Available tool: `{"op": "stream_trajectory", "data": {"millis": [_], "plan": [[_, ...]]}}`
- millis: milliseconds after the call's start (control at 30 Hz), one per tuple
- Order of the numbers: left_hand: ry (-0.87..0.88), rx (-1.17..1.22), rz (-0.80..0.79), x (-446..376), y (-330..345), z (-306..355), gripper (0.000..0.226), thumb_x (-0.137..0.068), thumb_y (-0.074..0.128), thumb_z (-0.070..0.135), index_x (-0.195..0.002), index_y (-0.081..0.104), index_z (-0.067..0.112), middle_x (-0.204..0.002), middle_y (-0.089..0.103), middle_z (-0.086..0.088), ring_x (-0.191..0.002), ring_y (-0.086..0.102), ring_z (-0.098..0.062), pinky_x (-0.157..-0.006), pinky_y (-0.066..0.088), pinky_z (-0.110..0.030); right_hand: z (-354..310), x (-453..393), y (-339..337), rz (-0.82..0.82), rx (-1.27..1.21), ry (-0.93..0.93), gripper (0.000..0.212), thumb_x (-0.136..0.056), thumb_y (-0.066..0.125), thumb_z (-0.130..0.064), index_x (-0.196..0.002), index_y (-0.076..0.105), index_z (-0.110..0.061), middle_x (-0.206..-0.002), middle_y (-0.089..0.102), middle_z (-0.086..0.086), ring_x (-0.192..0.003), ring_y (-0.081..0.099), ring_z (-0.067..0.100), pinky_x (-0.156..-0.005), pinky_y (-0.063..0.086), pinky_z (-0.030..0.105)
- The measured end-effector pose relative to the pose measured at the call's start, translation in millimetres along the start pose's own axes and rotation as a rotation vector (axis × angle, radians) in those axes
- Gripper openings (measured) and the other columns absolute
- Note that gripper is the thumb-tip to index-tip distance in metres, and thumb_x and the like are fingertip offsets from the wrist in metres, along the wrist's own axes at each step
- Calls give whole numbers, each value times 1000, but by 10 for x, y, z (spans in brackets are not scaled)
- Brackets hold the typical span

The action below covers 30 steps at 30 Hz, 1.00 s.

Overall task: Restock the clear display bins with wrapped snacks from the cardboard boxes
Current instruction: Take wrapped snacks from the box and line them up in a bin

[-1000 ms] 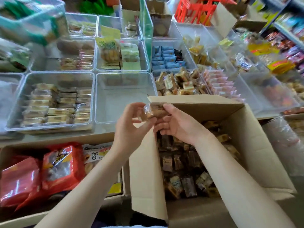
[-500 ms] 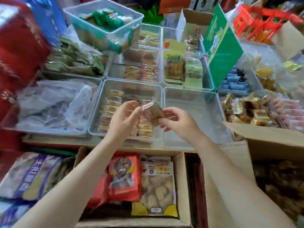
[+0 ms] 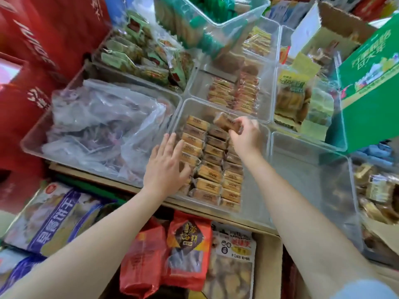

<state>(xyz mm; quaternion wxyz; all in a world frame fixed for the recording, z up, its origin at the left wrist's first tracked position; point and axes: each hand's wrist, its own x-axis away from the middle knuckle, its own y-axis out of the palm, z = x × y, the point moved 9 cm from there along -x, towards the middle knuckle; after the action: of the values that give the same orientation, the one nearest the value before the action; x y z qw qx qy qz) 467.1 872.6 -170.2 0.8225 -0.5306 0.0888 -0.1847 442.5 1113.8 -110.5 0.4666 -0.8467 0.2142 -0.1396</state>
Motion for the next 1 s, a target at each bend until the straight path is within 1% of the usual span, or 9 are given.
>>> {"op": "stream_trajectory", "data": {"millis": [167, 267, 333, 467, 567, 633, 767, 900, 1000], "plan": [[-10, -36, -43, -16, 12, 5, 79, -92, 21, 58, -159, 23, 17, -168, 8, -9, -156, -4, -22, -124, 15, -49, -120, -356, 551, -92, 33, 20, 34, -93, 68, -18, -127, 63, -20, -122, 52, 5, -102, 59, 24, -83, 43, 24], [-8, -46, -27, -24, 23, -5, 77, -94, 25, 57, -159, 24, 16, -168, 8, -10, -156, -2, -23, -124, 16, -49, -261, -424, 717, -137, 64, -6, 39, -95, 65, -26, -133, 61, -18, -126, 52, 7, -107, 56, 22, -87, 39, 23], [-7, -47, -21, -22, 31, -9, 75, -96, 32, 55, -159, 24, 16, -168, 8, -10, -156, -2, -23, -124, 16, -49, -326, -431, 768, -139, -8, 25, 38, -95, 62, -34, -128, 60, -15, -120, 53, 5, -100, 55, 19, -82, 39, 23], [-5, -51, -24, -24, 44, 1, 75, -97, 38, 53, -160, 19, 17, -168, 6, -10, -156, -5, -23, -123, 12, -49, -176, -417, 886, -51, -371, 354, 41, -90, 70, -37, -113, 47, -12, -97, 54, -4, -86, 55, 17, -66, 40, 27], [-9, -46, -26, -25, 50, -7, 75, -97, 39, 53, -160, 18, 18, -169, 5, -9, -155, -6, -23, -124, 12, -48, -104, -349, 1094, -69, -570, 589, 57, -82, 78, -43, -117, 45, -12, -104, 51, -1, -93, 52, 19, -85, 47, 35], [-6, -41, -17, -24, 48, -6, 75, -96, 39, 52, -160, 19, 17, -168, 7, -10, -156, -5, -23, -123, 15, -49, -72, -348, 1201, -98, -568, 653, 73, -75, 80, -53, -126, 47, -12, -105, 49, 0, -102, 54, 24, -98, 48, 44], [-6, -40, -5, -33, 46, -5, 74, -95, 40, 51, -158, 22, 16, -168, 12, -12, -156, -1, -25, -123, 21, -51, -13, -377, 1324, -145, -560, 632, 71, -71, 79, -61, -118, 53, -14, -110, 57, -1, -118, 56, 30, -103, 47, 49], [-4, -56, -1, -40, 49, -7, 75, -94, 40, 51, -158, 23, 16, -167, 13, -13, -156, 1, -26, -121, 24, -53, -55, -389, 1386, -185, -552, 586, 83, -74, 80, -57, -135, 50, -9, -132, 58, 7, -119, 58, 29, -102, 50, 48], [-3, -53, 6, -33, 57, -2, 74, -94, 41, 50, -157, 25, 15, -167, 14, -13, -156, 3, -27, -121, 26, -53, -25, -415, 1374, -203, -537, 598, 84, -75, 80, -55, -136, 50, -7, -133, 58, 9, -119, 58, 30, -102, 50, 48]]}}
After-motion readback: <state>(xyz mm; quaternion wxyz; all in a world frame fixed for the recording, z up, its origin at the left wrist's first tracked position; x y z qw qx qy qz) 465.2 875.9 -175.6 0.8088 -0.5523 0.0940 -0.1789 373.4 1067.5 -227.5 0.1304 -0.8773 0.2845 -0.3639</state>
